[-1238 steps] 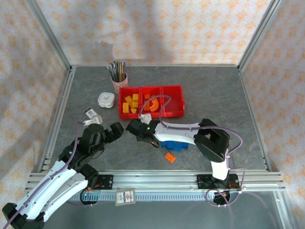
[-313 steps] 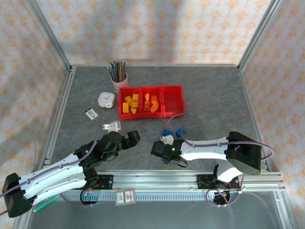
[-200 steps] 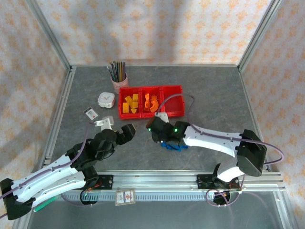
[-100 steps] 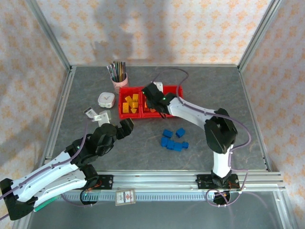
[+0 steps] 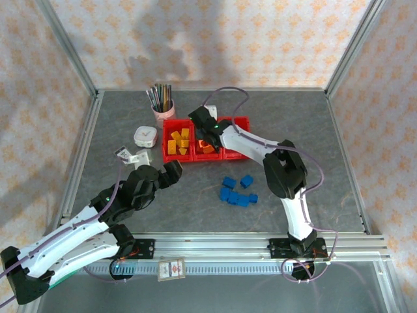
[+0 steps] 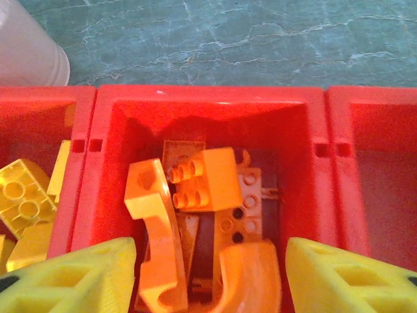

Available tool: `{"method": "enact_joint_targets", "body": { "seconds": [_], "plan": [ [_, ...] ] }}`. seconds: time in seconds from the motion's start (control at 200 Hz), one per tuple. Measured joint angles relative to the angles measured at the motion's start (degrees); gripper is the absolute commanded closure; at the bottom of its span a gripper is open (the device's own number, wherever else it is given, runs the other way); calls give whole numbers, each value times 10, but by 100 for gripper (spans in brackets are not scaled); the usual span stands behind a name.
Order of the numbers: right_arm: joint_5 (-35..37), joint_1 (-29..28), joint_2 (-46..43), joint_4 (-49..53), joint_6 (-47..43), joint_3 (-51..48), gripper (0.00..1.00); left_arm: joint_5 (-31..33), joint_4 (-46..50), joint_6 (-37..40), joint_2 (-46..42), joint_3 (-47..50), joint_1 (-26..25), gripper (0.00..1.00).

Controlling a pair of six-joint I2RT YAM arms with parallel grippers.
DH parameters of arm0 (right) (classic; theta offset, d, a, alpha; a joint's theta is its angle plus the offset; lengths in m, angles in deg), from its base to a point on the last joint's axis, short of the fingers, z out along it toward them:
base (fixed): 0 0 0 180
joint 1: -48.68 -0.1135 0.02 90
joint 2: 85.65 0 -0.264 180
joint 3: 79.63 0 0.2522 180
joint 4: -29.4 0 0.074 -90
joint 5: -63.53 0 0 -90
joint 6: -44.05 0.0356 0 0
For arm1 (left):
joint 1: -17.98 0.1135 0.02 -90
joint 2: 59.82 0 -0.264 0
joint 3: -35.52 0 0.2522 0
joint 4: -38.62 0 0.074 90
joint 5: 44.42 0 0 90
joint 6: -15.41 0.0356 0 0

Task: Sort the legos into containers by color
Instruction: Place the lego in the container, then pick up the lego from the center of the table.

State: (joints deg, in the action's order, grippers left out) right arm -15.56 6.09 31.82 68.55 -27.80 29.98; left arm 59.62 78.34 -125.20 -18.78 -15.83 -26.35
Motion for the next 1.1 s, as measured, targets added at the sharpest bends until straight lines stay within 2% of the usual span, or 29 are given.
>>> {"method": "enact_joint_targets", "body": {
  "seconds": [0.34, 0.546, 0.796, 1.101],
  "plan": [
    [10, 0, -260, -8, 40, -220, 27, -48, -36, 32, 47, -3, 2, 1],
    [40, 0, -354, 24, 122, -354, 20, -90, -81, 51, 88, -3, -4, 1],
    [34, 0, -407, 33, 221, -490, 17, -119, -134, 71, 140, -3, -48, 1],
    [-2, 0, -396, -46, 306, -555, 25, -126, -161, 73, 176, -3, -56, 1]
  ]
}}
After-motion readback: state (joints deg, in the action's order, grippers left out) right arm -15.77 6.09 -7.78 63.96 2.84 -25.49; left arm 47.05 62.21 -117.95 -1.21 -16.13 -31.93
